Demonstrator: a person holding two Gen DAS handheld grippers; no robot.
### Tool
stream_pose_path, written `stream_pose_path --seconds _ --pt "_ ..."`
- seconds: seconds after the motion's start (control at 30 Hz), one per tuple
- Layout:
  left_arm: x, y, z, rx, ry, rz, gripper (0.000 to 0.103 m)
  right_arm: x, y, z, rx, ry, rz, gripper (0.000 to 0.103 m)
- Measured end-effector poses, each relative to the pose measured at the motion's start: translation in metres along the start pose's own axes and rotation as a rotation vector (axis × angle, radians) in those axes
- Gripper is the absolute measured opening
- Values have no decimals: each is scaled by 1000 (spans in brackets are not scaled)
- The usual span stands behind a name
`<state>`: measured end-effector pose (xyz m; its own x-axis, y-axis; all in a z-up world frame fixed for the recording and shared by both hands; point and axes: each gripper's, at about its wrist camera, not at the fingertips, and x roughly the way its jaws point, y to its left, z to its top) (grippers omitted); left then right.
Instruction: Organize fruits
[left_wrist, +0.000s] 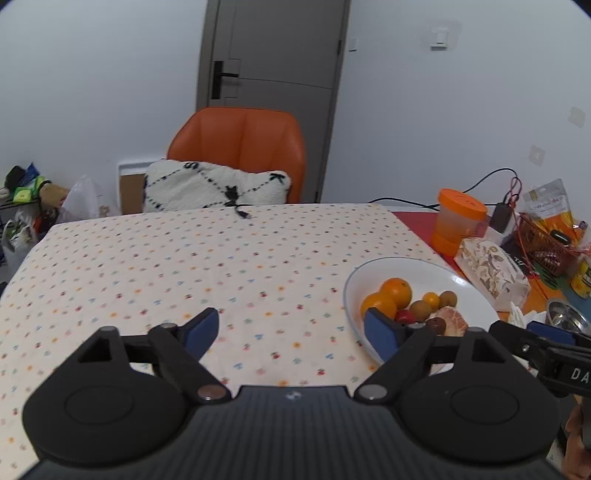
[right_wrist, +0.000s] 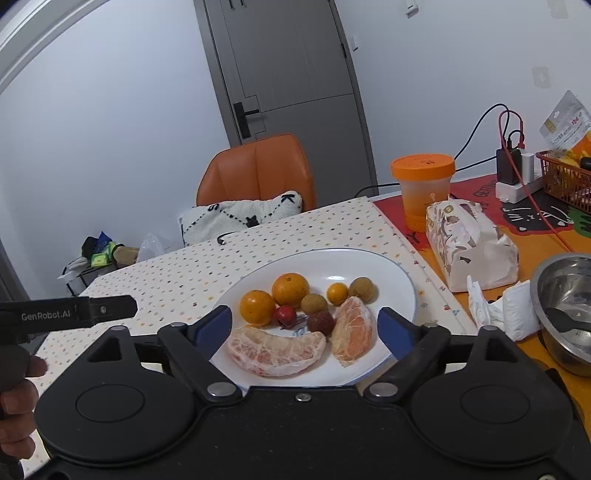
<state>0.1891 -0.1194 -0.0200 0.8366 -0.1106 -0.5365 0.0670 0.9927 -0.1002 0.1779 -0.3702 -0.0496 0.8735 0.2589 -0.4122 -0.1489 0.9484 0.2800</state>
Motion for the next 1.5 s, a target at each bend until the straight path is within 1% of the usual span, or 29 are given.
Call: stream_pose_path --seconds 0.07,0.17,0.23,0.27,0.3,0.5,0.67,0.77,0.9,1.0,1.1,1.17,1.3,1.5 --pt "-5 3 -2 3 7 11 89 -2 2 1 8 3 15 88" --pt "-11 8 -3 -14 29 12 91 -7 7 3 -1 1 3 93" --pt "-17 11 -5 -20 35 22 94 -11 8 4 3 -2 15 102" --pt "-20 13 -6 -23 34 29 96 -14 9 4 8 -4 20 103" --pt "-22 14 -7 -25 36 37 99 -16 9 5 13 -5 22 103" --pt "-40 24 -11 -40 59 54 99 -26 17 5 1 10 13 103" --pt "-54 33 -15 -35 63 68 100 -34 28 5 -17 35 35 103" --pt "-65 39 -18 -32 55 85 103 -41 34 5 -14 40 56 103" --pt "-80 48 -22 -39 65 105 103 -50 45 3 -47 44 56 103" --pt "-92 57 -23 -63 82 100 103 -54 52 2 -46 87 88 103" --pt "-105 60 -23 -46 72 147 103 -62 62 -1 -67 107 117 103" --pt "-112 61 -24 -33 68 172 103 -68 68 -3 -83 113 110 103" --pt "-129 62 -28 -20 55 185 103 -78 72 -6 -86 117 116 103" --pt "-151 62 -33 -6 38 182 103 -97 71 -8 -90 90 125 103"
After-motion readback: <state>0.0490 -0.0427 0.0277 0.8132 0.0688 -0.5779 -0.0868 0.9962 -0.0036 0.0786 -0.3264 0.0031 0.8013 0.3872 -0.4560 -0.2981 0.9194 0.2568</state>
